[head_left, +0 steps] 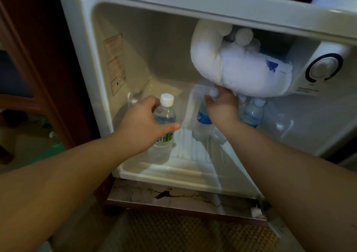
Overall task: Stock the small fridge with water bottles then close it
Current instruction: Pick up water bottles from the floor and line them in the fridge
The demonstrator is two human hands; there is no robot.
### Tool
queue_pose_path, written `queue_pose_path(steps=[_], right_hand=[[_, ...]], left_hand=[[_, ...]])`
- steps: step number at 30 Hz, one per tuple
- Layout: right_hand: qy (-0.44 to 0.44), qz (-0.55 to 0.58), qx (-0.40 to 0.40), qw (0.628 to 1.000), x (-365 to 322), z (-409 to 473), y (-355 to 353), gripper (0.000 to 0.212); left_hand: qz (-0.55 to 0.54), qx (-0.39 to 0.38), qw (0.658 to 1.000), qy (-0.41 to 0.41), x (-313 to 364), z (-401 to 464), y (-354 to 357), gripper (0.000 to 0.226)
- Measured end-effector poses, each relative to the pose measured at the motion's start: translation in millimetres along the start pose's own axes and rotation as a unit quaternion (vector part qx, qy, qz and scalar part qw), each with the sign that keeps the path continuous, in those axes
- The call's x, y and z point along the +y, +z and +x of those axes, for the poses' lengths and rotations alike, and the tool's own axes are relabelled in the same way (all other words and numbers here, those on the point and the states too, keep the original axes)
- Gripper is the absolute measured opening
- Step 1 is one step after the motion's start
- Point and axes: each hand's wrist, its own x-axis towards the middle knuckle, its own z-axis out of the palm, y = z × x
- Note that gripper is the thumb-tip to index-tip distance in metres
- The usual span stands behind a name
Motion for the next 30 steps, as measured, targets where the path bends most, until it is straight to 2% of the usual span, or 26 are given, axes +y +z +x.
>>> queue_pose_path(steps=[3,8,11,14,16,17,19,22,25,30], right_hand=[[-0.018,-0.002,0.01,1.0,1,-9,-4,0.046],[-0.117,-0.05,0.043,0.991,11,-21,-5,0.06],[-0.146,-0.04,0.045,0.987,15,-32,-6,0.065],[-0.166,-0.044,0.111,0.979,27,-65,-3,0.048],[-0.177,-0.09,0.142,0.97,46,-92,2,0.034],[-0.177,-0.109,0.127,0.97,58,-104,6,0.032],[-0.145,-0.127,0.064,0.979,81,-121,12,0.037],[-0.036,-0.088,-0.009,0.995,99,-127,21,0.049],[0.051,-0.029,-0.011,0.998,96,-120,31,0.056],[0.103,-0.028,-0.008,0.994,83,-100,43,0.053]], left_hand=[[-0.019,0.006,1.0,-0.001,0,6,8,0.06],[-0.025,-0.004,1.0,-0.011,-4,24,26,0.062],[-0.029,0.007,0.999,-0.026,-9,35,37,0.068],[-0.045,0.021,0.998,-0.045,-14,41,47,0.079],[-0.053,0.024,0.997,-0.052,-13,44,53,0.072],[-0.055,0.022,0.997,-0.052,-13,46,55,0.067],[-0.059,0.017,0.997,-0.046,-11,51,60,0.065],[-0.059,0.018,0.998,-0.031,-6,58,71,0.066],[-0.068,0.041,0.997,-0.026,3,66,85,0.063],[-0.102,0.04,0.994,-0.025,14,77,105,0.057]])
